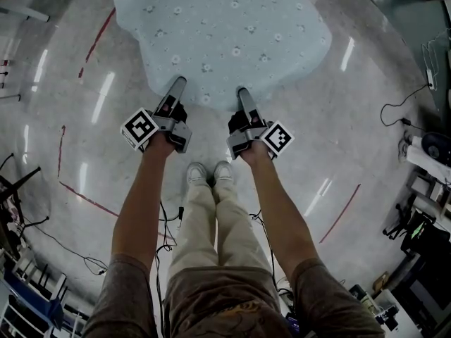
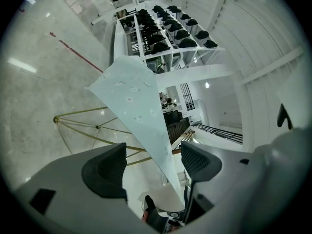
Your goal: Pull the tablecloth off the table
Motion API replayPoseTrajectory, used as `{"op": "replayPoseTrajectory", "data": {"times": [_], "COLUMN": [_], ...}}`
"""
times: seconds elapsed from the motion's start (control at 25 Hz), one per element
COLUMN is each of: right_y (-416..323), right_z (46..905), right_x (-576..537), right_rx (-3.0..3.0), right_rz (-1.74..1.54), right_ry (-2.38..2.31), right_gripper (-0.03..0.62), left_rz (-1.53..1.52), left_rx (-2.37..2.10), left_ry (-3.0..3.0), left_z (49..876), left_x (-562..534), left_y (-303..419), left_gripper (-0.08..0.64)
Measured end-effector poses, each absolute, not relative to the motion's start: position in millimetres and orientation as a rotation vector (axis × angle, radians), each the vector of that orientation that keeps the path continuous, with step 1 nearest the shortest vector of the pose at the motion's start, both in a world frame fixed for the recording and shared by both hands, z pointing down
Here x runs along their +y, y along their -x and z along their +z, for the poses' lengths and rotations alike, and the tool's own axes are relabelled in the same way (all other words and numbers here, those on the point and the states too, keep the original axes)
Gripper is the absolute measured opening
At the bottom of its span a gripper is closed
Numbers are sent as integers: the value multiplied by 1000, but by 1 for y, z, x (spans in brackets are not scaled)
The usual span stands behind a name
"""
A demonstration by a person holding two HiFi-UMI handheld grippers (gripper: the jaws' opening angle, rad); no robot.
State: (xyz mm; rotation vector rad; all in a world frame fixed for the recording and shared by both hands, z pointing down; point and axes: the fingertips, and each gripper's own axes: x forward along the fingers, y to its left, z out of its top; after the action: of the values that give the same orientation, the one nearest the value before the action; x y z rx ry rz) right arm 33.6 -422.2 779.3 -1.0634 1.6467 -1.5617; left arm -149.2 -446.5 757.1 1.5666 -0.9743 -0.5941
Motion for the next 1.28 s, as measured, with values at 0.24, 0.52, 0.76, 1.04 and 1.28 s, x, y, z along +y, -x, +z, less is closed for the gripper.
{"op": "replayPoseTrajectory", "data": {"times": [0.24,0.52,0.76,1.04,1.28], "right_y": [-26,-23,-23,-23,-22], "right_z": [783,775,762,754,754], "right_x": [-431,-429,-429,-425,-419], "right_rx": [1579,1517,1479,1513,1487], "right_rz": [-1594,-1617,-1584,-1603,-1674], "right_ry": [1014,948,966,1057,1078], "right_gripper": [402,274,138,54,51], "left_rz": [-611,-693,-712,-716,-730], "left_rx": [-971,-903,-926,-946,-928], "left_ry": [-1496,-1473,-1452,-1353,-1282], "left_z": [765,749,742,745,746], "left_x": [-458,-455,-454,-450,-441], "left_y": [147,142,140,141,141], "left_gripper": [334,161,60,58,54]}}
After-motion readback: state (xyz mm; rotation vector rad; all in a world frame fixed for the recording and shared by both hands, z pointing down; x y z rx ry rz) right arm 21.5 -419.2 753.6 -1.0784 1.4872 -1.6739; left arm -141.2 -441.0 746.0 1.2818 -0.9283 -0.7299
